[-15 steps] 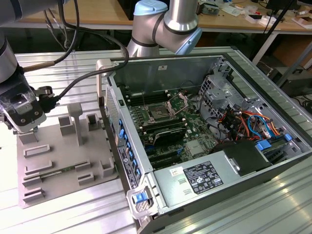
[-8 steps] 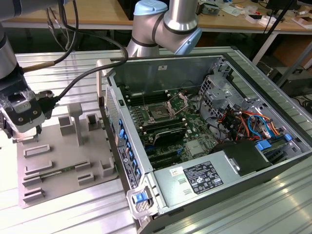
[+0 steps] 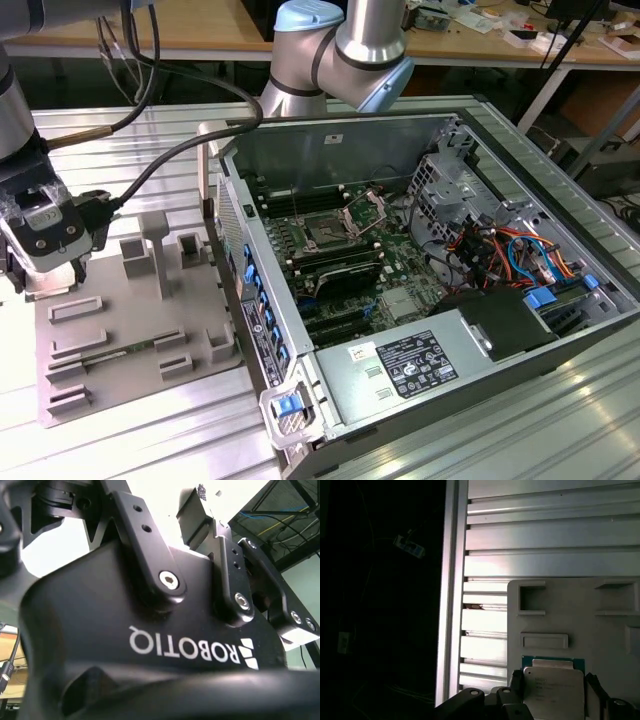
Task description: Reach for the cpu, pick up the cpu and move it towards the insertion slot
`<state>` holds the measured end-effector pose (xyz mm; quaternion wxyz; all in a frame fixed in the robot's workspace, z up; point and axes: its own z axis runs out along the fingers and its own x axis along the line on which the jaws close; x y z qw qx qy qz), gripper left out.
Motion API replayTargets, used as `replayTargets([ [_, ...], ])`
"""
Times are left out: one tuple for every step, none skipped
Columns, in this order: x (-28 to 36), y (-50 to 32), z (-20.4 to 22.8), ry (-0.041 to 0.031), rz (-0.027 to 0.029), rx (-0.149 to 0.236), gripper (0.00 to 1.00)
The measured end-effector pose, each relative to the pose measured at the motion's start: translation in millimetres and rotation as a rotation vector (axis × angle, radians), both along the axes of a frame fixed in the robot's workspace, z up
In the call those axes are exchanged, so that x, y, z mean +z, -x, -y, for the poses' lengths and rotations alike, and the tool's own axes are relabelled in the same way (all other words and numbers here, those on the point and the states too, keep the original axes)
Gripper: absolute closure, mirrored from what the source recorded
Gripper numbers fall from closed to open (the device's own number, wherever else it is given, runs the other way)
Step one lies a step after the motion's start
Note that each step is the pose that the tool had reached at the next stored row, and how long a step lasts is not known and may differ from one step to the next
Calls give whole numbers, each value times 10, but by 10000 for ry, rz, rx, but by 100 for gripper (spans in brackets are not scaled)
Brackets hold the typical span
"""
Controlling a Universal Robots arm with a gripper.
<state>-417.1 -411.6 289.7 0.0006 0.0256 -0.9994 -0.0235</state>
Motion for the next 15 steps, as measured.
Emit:
replayTargets([
  [0, 0, 0, 1, 0, 0, 45],
  [0, 0, 0, 2, 0, 0, 45],
  [0, 0, 0, 3, 0, 0, 45],
  [0, 0, 0, 4, 1, 1, 45],
  [5, -1, 0, 7, -1, 0, 45],
  [16, 0, 0, 9, -1, 0, 45],
  [33, 0, 0, 8, 0, 0, 45],
  [45, 0, 0, 8, 0, 0, 45],
  [52, 0, 0, 8, 1, 0, 45],
  [58, 0, 0, 8, 1, 0, 45],
  [69, 0, 0, 8, 1, 0, 45],
  [75, 0, 0, 7, 2, 0, 45],
  [80, 0, 0, 7, 1, 0, 45],
  [87, 0, 0, 8, 1, 0, 45],
  [93, 0, 0, 7, 1, 1, 45],
])
